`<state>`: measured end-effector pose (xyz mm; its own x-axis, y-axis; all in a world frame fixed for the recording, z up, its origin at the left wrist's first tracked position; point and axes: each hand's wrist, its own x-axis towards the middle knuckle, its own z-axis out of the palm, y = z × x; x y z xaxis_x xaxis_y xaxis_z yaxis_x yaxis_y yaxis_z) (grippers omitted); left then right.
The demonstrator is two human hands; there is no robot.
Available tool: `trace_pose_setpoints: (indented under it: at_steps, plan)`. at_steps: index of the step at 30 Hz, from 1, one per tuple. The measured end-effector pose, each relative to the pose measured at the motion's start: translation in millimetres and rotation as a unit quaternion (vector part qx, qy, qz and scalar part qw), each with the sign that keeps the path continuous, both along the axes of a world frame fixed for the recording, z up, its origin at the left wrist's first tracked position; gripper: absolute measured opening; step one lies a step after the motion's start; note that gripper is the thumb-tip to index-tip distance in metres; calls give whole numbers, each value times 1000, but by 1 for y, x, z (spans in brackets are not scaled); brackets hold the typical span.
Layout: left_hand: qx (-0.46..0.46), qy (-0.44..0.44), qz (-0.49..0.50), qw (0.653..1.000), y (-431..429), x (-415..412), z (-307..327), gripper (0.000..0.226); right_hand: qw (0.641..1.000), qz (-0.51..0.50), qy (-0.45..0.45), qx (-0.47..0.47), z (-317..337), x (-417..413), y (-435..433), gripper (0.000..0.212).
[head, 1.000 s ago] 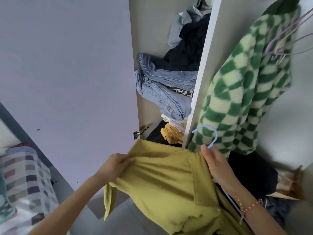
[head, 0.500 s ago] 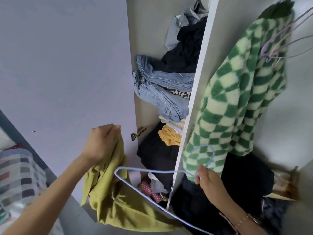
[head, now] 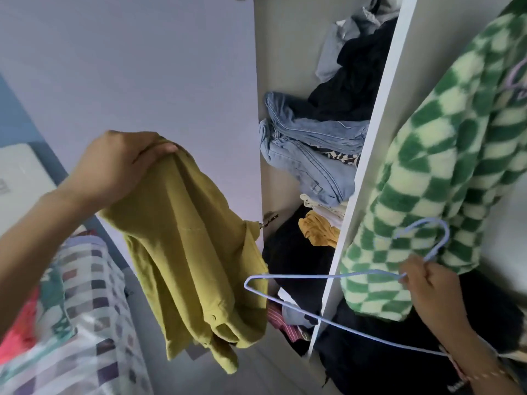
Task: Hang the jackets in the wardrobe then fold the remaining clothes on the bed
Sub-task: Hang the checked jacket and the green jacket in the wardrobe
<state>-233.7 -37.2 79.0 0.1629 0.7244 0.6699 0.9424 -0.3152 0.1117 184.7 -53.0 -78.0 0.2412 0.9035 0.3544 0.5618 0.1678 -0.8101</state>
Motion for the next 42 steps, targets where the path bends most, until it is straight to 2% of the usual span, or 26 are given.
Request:
trace_pose_setpoints:
  at_steps: [3,7,11,14,16,20,23,25,27,30,33,35,37,39,41,42]
  plan:
    - [34,37,-1,999,-4,-20,12,59,997,-36,-26,65,5,9,4,68]
    - [56,67,-8,996,-10,-31,19,55,989,-75,-95,86,-2,2,21,74]
    - [58,59,-7,997,-10,-31,16,54,994,-10,-86,70,-13,-34,29,74]
    - [51,51,-21,997,-11,-29,10,55,994,64,-75,41,-27,-57,27,60]
    - [40,44,-25,998,-11,-29,6,57,996,84,-33,8,-32,-69,23,63]
    - [8,11,-16,1000,-11,-26,1,60,981,89,155,-82,-33,-80,15,50]
    - [-17,-21,-22,999,-12,-18,-1,56,968,103,210,-96,-38,-92,6,48]
    - [-29,-29,-38,998,-13,-11,-2,51,950,133,258,-118,-40,-103,1,48]
    - [-41,-31,-46,998,-12,-7,-1,53,932,119,311,-145,-36,-108,1,43]
    - [-31,-84,-16,996,-8,-7,2,56,925,72,349,-136,-33,-108,3,35]
    - [-51,-107,-26,993,-4,-3,-2,53,906,135,378,-136,-15,-119,0,38]
    - [-85,-98,-55,990,-2,3,-10,61,914,143,357,-131,-5,-124,3,39]
    - [-91,-122,-62,986,1,5,-18,58,908,136,368,-144,5,-125,5,40]
    - [-100,-150,-57,982,4,4,-26,50,896,179,371,-164,9,-126,7,34]
    - [-119,-166,-44,978,5,5,-37,43,888,240,340,-196,16,-128,7,14]
    - [-117,-179,-33,976,7,7,-43,39,871,277,332,-232,16,-128,10,17]
